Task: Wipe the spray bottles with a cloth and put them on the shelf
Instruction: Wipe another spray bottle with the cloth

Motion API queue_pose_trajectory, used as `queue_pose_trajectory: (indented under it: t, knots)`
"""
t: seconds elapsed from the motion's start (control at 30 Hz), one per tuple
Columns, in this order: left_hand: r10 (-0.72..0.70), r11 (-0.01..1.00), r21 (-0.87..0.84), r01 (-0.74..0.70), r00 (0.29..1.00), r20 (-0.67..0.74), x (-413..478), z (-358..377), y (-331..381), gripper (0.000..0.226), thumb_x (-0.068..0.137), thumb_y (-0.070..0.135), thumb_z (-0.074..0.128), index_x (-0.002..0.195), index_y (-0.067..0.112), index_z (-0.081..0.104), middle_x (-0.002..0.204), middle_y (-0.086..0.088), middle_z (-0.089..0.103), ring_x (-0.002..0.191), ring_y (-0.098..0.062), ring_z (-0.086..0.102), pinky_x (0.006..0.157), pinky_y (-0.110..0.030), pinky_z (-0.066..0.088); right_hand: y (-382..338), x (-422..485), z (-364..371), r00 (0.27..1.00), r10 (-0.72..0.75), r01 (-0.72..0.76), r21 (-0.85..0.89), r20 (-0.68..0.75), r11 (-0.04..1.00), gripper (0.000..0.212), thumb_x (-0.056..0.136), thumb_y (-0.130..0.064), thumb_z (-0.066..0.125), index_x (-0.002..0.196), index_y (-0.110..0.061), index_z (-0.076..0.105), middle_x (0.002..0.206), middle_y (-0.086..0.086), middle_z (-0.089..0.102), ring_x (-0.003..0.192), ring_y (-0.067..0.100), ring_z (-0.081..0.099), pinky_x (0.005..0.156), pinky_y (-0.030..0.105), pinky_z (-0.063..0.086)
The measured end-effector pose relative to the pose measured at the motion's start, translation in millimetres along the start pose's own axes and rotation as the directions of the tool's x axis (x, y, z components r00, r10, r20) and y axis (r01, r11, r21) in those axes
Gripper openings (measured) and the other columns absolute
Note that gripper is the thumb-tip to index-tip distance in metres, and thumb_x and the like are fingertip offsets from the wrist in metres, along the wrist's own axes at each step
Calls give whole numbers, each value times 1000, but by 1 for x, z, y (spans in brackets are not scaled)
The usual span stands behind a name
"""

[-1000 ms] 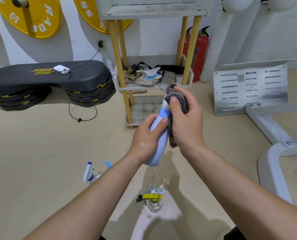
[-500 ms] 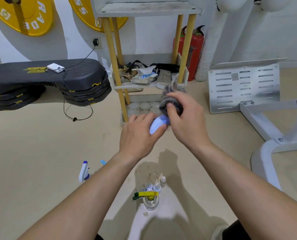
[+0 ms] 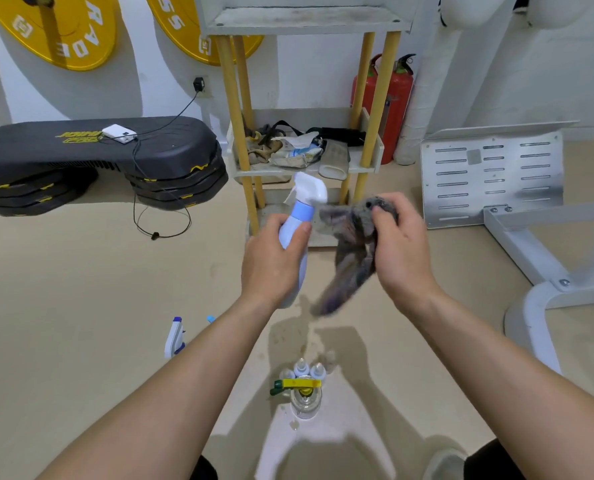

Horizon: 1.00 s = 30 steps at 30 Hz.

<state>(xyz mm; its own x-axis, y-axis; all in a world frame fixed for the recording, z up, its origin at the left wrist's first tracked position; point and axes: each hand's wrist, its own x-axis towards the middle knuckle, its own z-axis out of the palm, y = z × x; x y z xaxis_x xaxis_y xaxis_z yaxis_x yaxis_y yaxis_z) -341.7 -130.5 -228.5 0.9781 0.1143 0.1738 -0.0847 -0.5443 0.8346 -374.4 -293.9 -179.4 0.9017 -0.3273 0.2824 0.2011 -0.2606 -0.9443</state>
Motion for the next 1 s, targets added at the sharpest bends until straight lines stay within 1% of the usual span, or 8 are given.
queue_pose_trajectory:
  t: [0.13,0.27,0.4,0.47,0.63,0.83,0.93,1.0]
  knots:
    - [-50,990,-131,56,998,44,-6,-6,-1,25,98,50,57,105,26,55,94,9,64,87,-18,58,66,-28,39,6,-12,7,912,327,-328,-39,249,944,21,98,-10,52,110,-19,68,97,-4,69,80,1,64,72,15,49]
    - [-68,973,-209,94,990,125,-17,-18,-9,28,93,49,64,106,25,59,97,5,71,91,-17,66,76,-33,49,9,-30,28,844,360,-371,-52,398,927,34,99,-12,51,127,-26,65,108,-15,67,96,-6,64,83,14,49]
    - [-230,885,-373,278,958,169,-37,-43,-23,31,88,41,72,107,20,61,98,0,74,90,-18,70,73,-29,51,6,-51,56,814,349,-403,20,464,915,38,96,-4,44,108,-18,77,99,-9,78,90,4,71,74,13,51]
    - [-329,830,-431,354,935,134,-52,-55,-36,31,87,36,77,107,16,62,94,1,73,82,-16,68,67,-26,48,10,-67,75,795,369,-409,-25,482,912,38,95,-8,44,104,-22,78,100,-8,78,95,8,72,83,22,54]
    - [-477,801,-418,429,879,-13,-91,-70,-74,45,63,53,80,97,26,70,104,-1,73,99,-22,71,87,-42,57,30,-113,116,752,429,-477,-35,500,878,35,95,-6,44,100,-16,78,97,-4,77,86,11,70,80,23,55]
    - [-611,738,-428,522,786,-93,-138,-73,-145,8,87,26,77,93,25,73,85,1,66,78,-19,65,83,-40,56,74,-178,153,644,515,-552,-123,565,825,39,98,-9,45,94,-29,78,97,-3,77,100,24,72,96,39,55]
    - [-649,737,-381,558,743,-167,-153,-70,-179,11,88,26,75,81,32,69,91,-3,71,84,-28,69,83,-45,57,94,-204,172,608,535,-554,-169,587,815,47,99,-8,44,79,-40,73,91,-9,74,99,24,70,96,39,54]
    - [-674,728,-358,584,706,-218,-159,-65,-200,8,89,24,73,85,28,69,99,-9,70,89,-33,68,82,-44,58,108,-217,185,569,561,-559,-217,602,800,38,101,-10,42,92,-34,70,97,-6,72,98,19,68,92,33,54]
